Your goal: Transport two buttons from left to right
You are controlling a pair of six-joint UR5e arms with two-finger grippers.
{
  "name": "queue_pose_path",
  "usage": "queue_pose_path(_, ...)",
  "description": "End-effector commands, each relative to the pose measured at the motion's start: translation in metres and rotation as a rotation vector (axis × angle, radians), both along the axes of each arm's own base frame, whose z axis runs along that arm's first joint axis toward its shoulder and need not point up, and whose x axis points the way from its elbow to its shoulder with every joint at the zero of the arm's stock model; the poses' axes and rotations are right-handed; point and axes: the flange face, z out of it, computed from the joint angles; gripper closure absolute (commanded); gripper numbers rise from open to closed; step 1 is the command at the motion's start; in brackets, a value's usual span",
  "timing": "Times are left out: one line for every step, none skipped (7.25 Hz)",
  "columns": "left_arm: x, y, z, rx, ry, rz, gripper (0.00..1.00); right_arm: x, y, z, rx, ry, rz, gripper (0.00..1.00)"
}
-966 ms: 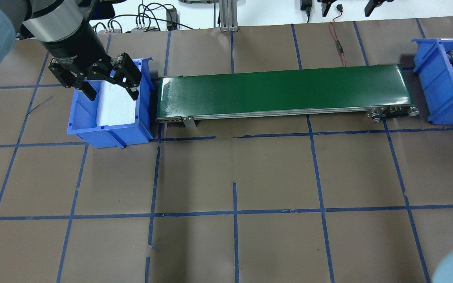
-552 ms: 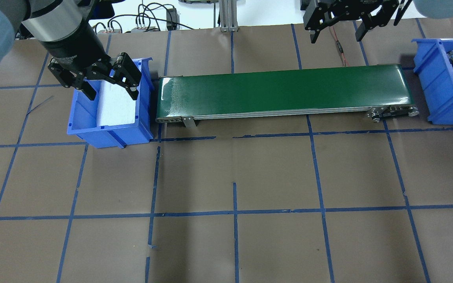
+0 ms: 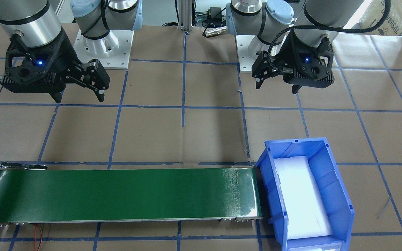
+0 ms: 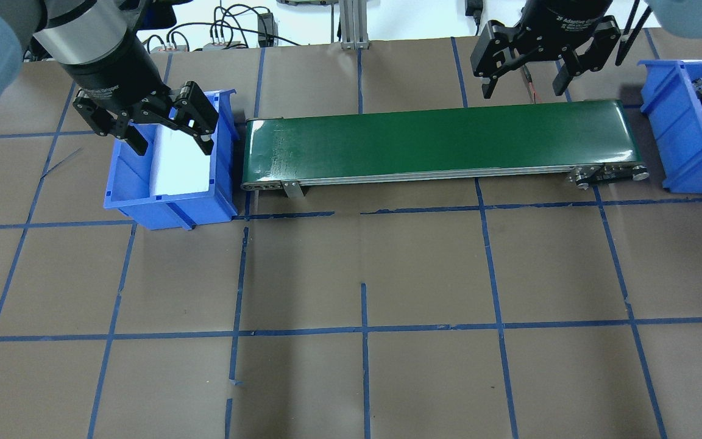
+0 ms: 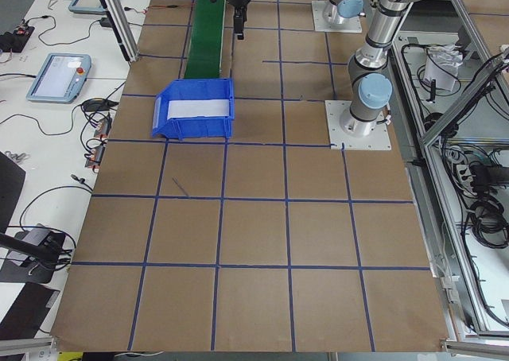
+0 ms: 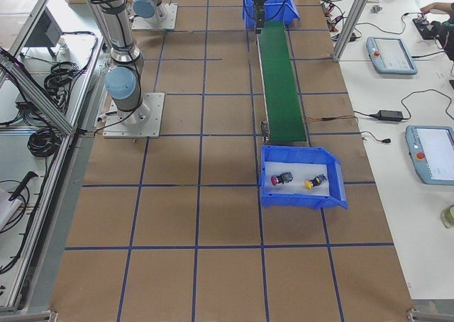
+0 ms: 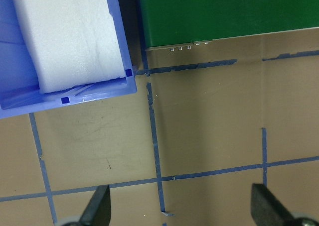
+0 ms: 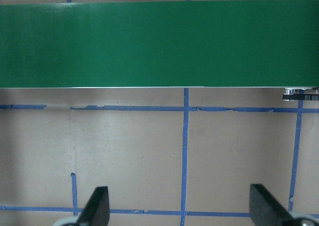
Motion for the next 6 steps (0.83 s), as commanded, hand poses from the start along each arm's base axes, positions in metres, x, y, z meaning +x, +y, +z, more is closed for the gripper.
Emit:
queue_pose_path(0.001,0.001,-0.001,0.005,-0.024,0.063,0.0,0.0,0.005,-0.001,0.027,0.002,0.02,0.0)
queue_pose_path(0.008,-0.001,-0.003,0.005,-0.073,0.072,0.0,0.0,0.002,-0.005,0.028,0.003,0.014,0.0)
queue_pose_path(0.008,-0.001,-0.003,0.004,-0.078,0.075,0.0,0.0,0.004,-0.003,0.022,0.001,0.005,0.0)
queue_pose_path(0.008,-0.002,-0.002,0.002,-0.078,0.075,0.0,0.0,0.006,-0.007,0.027,0.002,0.001,0.0)
queue_pose_path(0.008,-0.002,-0.001,-0.001,-0.078,0.075,0.0,0.0,0.006,-0.01,0.033,0.002,0.002,0.0)
queue_pose_path(0.007,-0.001,0.001,-0.004,-0.078,0.074,0.0,0.0,0.008,-0.013,0.039,0.0,0.002,0.0)
